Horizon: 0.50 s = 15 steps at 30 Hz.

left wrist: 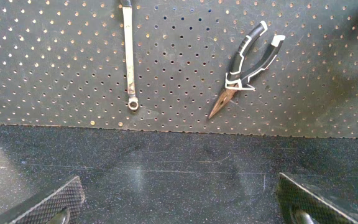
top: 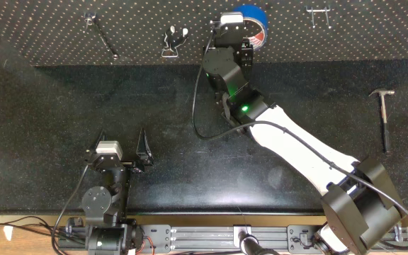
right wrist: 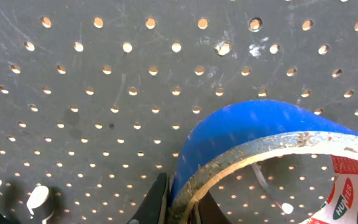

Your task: Place Tools Onto Pegboard

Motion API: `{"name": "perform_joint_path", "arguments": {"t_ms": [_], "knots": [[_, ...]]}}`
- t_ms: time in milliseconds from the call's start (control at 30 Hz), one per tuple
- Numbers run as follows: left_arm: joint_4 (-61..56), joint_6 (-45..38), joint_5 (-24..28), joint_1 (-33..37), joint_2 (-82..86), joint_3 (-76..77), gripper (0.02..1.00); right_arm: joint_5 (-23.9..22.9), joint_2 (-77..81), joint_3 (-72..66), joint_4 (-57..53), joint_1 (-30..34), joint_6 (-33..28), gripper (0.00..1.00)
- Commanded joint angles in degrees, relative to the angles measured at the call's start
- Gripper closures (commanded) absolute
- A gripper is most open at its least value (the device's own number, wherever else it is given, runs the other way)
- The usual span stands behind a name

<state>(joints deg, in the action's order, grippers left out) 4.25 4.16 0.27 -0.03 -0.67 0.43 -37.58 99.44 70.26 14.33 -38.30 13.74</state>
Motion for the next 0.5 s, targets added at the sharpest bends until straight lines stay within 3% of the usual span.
{"name": "perform_joint_path", "arguments": {"t_ms": [33, 333, 367, 433, 500], "knots": [[0.44, 0.04, 0.44, 0.02, 0.48, -0.11, 0.023, 0.13, 2.10, 0.76, 2.54, 0.28, -0.98, 0.925], [0.44, 0.04, 0.42, 0.02, 0.48, -0.11, 0.023, 1.36, 3.17, 0.76, 3.41, 0.79, -1.01, 0.910], [0.44, 0.04, 0.42, 0.02, 0.48, -0.11, 0.023, 1.33, 3.26, 0.76, 3.41, 0.79, -0.98, 0.831], [0.44, 0.04, 0.42, 0.02, 0.48, -0.11, 0.023, 1.36, 3.34, 0.76, 3.39, 0.79, -0.98, 0.829], [0.44, 0.04, 0.42, 0.02, 0.48, -0.11, 0.023, 1.36, 3.34, 0.76, 3.41, 0.79, -0.98, 0.652]]}}
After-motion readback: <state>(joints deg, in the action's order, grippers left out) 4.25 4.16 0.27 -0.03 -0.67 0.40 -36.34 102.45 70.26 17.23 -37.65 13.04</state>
